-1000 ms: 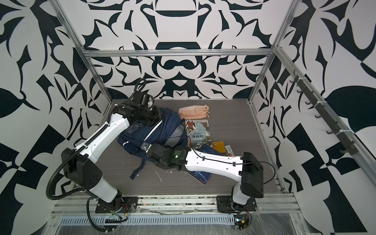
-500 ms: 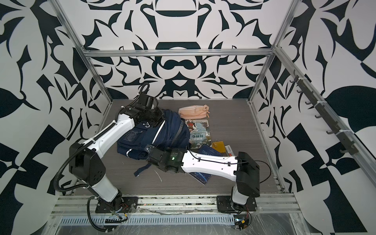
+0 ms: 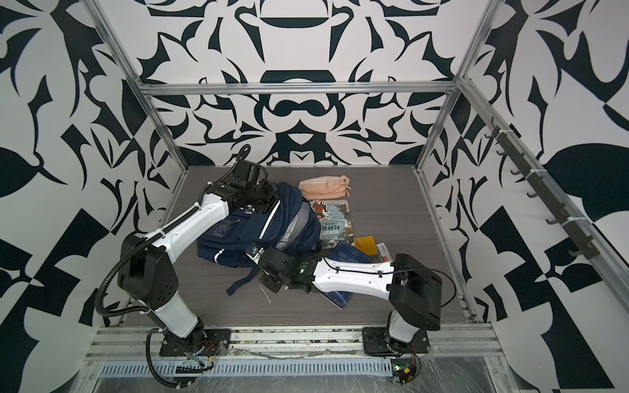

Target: Pack the student bag

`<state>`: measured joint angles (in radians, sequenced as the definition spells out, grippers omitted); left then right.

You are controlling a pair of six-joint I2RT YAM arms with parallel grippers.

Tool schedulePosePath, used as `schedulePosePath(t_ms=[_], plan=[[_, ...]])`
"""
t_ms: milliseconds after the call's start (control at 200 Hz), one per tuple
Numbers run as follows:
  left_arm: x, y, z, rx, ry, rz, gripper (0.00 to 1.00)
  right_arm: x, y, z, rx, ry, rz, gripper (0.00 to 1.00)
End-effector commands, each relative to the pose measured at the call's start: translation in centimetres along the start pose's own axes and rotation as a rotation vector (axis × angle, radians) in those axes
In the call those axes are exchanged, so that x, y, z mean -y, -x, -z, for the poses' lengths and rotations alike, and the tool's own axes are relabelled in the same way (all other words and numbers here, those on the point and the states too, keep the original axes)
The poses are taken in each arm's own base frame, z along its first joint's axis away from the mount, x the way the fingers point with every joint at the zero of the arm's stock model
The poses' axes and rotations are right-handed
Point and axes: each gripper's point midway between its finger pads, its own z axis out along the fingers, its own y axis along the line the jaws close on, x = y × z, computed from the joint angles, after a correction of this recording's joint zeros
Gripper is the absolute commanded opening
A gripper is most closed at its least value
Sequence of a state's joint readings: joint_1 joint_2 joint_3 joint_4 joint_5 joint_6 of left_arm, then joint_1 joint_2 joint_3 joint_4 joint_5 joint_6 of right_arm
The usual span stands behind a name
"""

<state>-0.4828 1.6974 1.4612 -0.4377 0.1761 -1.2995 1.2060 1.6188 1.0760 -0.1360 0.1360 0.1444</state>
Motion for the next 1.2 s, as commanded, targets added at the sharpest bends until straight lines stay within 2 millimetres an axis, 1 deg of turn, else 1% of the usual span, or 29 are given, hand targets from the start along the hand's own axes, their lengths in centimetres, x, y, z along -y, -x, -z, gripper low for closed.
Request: schedulePosePath(t_ms=[0,70,165,290,365,470,650,720,735,785,850,920,975,985,1040,1095,1195], plan=[[6.1,0.4,2.3,0.035,-0.237,0.054,0.00,-4.5,5.4,1.1,0.189,0.225,-0.009,0.00],[6.6,0.2,2.5,0.028,-0.253,0.062,0.00,-4.9,5.8,0.1,0.192,0.236,0.001,0.00],[6.9,-0.1,2.7,0.012,-0.279,0.087,0.00,-5.3,6.8,-0.9,0.254,0.256,0.005,0.00],[7.0,-0.1,3.1,0.013,-0.295,0.108,0.00,-5.9,6.9,-3.1,0.225,0.318,-0.010,0.00],[7.0,-0.1,3.3,0.015,-0.306,0.119,0.00,-6.6,7.4,-4.1,0.221,0.354,-0.016,0.00],[7.0,0.1,3.8,0.029,-0.309,0.118,0.00,-7.3,8.7,-4.3,0.237,0.388,-0.015,0.00],[5.9,0.7,3.7,0.045,-0.293,0.133,0.00,-7.6,10.2,-3.9,0.278,0.447,-0.024,0.00],[5.4,1.2,3.7,0.053,-0.287,0.142,0.00,-7.7,10.1,-3.3,0.279,0.462,-0.025,0.00],[5.4,1.4,3.8,0.056,-0.288,0.143,0.00,-7.7,10.1,-3.1,0.280,0.463,-0.026,0.01],[5.2,2.0,4.0,0.069,-0.288,0.142,0.00,-7.3,9.8,-2.4,0.282,0.460,-0.034,0.09],[4.9,2.8,4.4,0.086,-0.287,0.128,0.00,-6.3,9.2,-1.4,0.280,0.435,-0.069,0.22],[4.6,3.6,4.6,0.102,-0.275,0.083,0.00,-4.5,8.7,-0.1,0.283,0.405,-0.144,0.37],[4.5,4.1,4.5,0.114,-0.279,0.026,0.00,-3.4,8.2,1.0,0.277,0.398,-0.201,0.50],[4.5,4.2,4.6,0.118,-0.280,0.014,0.00,-3.0,8.1,1.5,0.279,0.391,-0.215,0.54],[4.3,4.2,4.5,0.128,-0.256,-0.085,0.00,-1.9,7.7,2.9,0.281,0.366,-0.257,0.62],[3.8,3.9,4.2,0.108,-0.212,-0.173,0.00,-0.4,7.2,4.5,0.284,0.324,-0.313,0.68],[2.1,3.3,3.3,0.081,-0.127,-0.303,0.00,3.1,5.9,7.5,0.306,0.234,-0.441,0.70]])
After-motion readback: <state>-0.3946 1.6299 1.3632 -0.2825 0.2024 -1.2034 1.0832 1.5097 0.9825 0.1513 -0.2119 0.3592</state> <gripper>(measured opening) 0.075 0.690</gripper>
